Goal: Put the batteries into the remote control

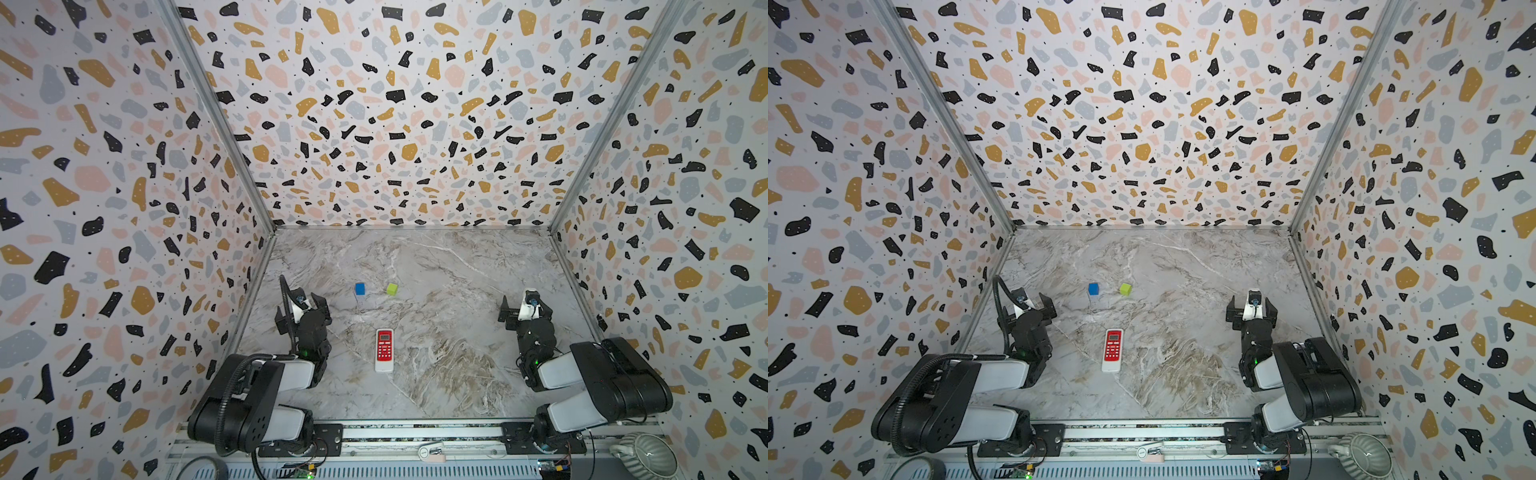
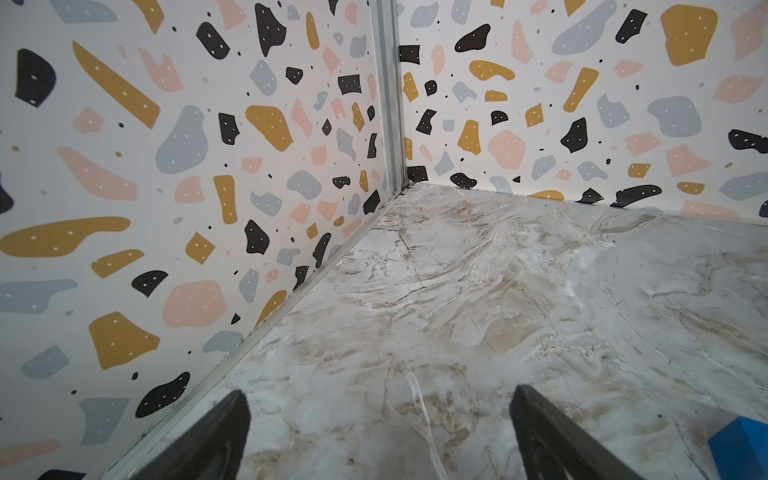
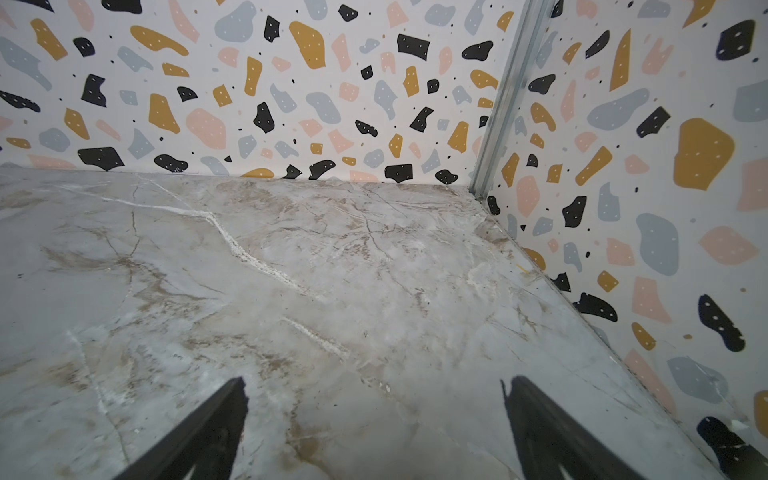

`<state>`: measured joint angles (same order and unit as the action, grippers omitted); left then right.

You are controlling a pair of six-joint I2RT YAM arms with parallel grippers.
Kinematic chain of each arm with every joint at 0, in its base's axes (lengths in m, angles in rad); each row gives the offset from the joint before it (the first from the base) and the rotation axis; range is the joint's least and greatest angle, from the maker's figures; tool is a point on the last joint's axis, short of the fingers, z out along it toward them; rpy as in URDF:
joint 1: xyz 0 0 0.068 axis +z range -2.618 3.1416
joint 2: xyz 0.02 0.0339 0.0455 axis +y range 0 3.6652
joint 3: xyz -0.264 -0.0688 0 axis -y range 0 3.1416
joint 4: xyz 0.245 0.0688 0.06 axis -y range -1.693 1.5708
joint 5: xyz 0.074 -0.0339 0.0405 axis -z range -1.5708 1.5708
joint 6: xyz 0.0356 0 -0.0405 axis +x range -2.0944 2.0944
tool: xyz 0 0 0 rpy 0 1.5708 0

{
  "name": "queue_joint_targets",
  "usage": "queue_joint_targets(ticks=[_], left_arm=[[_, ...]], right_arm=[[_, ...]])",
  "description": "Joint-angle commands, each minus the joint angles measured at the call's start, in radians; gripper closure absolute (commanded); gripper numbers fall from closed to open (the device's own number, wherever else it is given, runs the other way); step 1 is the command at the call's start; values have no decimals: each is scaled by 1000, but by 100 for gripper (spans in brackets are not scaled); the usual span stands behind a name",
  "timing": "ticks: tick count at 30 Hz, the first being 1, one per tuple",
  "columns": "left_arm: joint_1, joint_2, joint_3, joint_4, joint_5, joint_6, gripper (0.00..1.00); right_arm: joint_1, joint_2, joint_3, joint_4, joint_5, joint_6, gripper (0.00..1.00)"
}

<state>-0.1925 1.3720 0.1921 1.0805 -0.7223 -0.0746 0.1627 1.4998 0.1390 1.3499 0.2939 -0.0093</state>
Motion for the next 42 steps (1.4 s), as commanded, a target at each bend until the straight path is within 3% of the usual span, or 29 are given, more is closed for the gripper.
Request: queue_joint_targets(ticks=[1,2,5,9,42], left_arm=[[17,32,-57,195,20,-17,1],[24,58,-77,271,22,-9,1],[24,13,-45,124,43,-26,1],[26,18,-51,149,41,-17,1],[25,18,-51,154,49,-14,0]], right_arm=[[-15,-5,40,-15,-22,6,1],[-17,-7,42,-45,-25,8,1],[-26,-4,48,-57,-34,13,1],[-56,-3,69,-98,-83,31,1],[-59,-14,55,-84,-88,34,1]])
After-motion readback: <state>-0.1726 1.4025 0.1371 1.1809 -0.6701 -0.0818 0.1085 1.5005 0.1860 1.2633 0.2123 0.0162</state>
